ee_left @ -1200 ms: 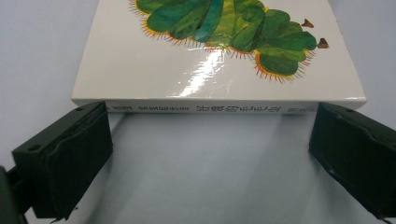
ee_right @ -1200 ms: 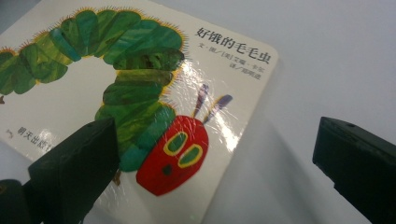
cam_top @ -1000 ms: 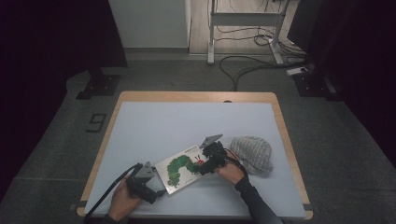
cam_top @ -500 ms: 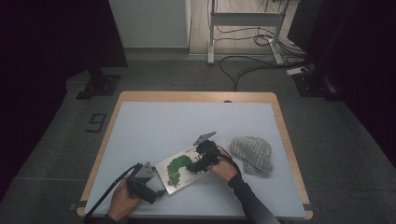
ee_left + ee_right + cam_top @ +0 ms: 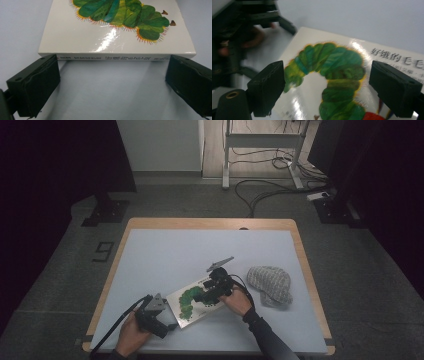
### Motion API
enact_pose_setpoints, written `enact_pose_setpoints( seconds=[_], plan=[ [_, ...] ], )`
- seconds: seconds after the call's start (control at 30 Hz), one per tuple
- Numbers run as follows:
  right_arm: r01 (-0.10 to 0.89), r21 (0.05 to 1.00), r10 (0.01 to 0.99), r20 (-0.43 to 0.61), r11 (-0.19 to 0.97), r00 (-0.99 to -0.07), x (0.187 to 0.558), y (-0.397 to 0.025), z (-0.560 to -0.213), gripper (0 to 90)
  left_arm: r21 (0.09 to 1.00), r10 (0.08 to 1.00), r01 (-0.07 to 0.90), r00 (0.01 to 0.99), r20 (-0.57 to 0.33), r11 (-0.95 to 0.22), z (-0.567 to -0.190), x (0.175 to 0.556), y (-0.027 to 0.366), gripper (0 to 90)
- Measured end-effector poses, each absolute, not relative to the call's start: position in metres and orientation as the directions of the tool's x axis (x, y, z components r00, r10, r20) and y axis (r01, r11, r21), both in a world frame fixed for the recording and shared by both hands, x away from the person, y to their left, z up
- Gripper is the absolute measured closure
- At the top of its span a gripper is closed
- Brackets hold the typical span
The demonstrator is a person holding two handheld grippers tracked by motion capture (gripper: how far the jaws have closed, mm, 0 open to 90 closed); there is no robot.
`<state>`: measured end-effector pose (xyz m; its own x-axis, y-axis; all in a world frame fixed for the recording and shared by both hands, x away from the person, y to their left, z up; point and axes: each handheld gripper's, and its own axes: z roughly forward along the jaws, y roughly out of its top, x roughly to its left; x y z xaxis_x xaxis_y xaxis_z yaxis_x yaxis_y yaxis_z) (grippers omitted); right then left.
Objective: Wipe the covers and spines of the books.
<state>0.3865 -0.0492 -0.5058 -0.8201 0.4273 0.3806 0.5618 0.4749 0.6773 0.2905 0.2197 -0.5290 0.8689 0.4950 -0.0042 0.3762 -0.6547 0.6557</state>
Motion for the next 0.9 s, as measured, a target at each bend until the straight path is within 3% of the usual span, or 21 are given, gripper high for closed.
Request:
enact_pose_setpoints(
  seconds=[0.07,0.37,0.67,0.9],
  plan=[
    [0.488,0.684,0.45,0.254,0.543,-0.856,0.382,-0.04,-0.502,11.4,0.656,0.495,0.376,0.869,-0.004,-0.654,-0.529,0.29,0.22,0.0],
    [0.463,0.664,0.512,0.139,0.587,-0.848,0.393,-0.053,-0.509,6.3,0.655,0.495,0.376,0.869,-0.003,-0.656,-0.529,0.291,0.22,0.0],
    [0.501,0.661,0.535,0.176,0.558,-0.827,0.4,-0.063,-0.522,4.6,0.655,0.495,0.376,0.869,-0.004,-0.655,-0.529,0.291,0.22,0.0],
    [0.512,0.667,0.542,0.189,0.541,-0.819,0.398,-0.06,-0.521,11.6,0.655,0.495,0.376,0.869,-0.004,-0.655,-0.529,0.291,0.22,0.0]
  ],
)
